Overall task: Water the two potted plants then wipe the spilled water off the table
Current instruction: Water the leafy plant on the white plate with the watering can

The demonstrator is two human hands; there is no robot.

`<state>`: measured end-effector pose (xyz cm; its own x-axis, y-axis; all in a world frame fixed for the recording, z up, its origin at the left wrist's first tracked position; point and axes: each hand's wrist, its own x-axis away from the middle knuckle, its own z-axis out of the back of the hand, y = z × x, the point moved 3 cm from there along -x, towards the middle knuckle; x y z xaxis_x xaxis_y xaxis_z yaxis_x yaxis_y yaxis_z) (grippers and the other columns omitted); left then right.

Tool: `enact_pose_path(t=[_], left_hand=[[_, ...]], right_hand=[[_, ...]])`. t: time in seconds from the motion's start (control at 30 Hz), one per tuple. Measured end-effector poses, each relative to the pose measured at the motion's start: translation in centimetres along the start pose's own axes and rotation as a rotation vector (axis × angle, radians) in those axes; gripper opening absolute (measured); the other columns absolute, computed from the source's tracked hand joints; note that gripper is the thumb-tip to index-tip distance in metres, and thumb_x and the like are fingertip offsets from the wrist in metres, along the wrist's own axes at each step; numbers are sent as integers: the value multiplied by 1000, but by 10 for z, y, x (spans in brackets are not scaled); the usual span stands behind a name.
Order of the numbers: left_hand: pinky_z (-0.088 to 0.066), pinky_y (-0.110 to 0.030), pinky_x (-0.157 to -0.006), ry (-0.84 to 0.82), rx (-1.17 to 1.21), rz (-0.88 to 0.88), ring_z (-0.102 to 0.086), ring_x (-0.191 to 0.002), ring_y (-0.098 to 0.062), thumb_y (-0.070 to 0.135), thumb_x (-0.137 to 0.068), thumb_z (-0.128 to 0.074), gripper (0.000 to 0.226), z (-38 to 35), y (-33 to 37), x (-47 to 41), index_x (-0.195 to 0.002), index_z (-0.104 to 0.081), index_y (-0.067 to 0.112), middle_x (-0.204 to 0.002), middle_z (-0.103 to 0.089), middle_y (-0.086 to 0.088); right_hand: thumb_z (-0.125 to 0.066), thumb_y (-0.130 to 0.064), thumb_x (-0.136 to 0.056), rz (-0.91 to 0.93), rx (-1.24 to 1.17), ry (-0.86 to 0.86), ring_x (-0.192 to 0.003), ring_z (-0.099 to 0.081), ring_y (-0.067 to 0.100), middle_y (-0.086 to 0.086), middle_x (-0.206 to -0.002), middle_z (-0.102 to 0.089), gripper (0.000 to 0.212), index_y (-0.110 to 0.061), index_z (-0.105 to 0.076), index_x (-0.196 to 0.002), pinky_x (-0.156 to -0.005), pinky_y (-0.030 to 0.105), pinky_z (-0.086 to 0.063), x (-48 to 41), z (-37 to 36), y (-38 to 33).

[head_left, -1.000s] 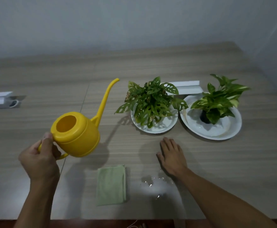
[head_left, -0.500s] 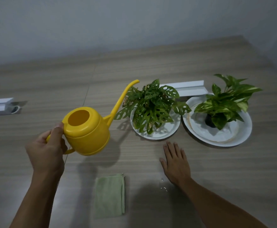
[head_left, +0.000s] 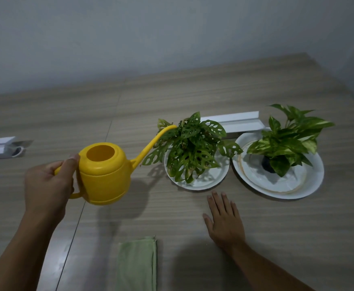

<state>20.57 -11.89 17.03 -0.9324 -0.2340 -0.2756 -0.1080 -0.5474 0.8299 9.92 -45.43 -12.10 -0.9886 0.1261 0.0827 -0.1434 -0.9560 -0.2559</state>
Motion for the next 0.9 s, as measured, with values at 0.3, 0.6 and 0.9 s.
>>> enact_pose_path(t=[0.3,0.6,0.9], left_hand=[[-35,-39,-41,-77,-80,12,-44,-44,-21,35,-98,-58,56,-5,11,-15,-72,-55,-14,-65,-53,-34],[-44,-37,-56,-104,-62,-48,-44,-42,-22,37,-97,-59,54,-9,22,-20,-71,-57,-11,-60,-54,-29],[-45,-40,-56,-73,-74,-57,-43,-45,-27,37,-96,-59,56,-9,27,-30,-76,-57,-15,-65,-55,-34]], right_hand=[[-30,-52,-96,-2,-30,37,-148,-23,27,3,-160,-28,63,-22,-33,-152,-119,49,-22,5,5,1],[-33,-52,-97,6,-38,55,-148,-24,27,4,-159,-30,62,-22,-34,-151,-118,49,-22,4,4,0],[-29,-53,-96,-4,-47,50,-149,-22,26,3,-160,-28,64,-23,-33,-152,-119,48,-19,4,3,0]])
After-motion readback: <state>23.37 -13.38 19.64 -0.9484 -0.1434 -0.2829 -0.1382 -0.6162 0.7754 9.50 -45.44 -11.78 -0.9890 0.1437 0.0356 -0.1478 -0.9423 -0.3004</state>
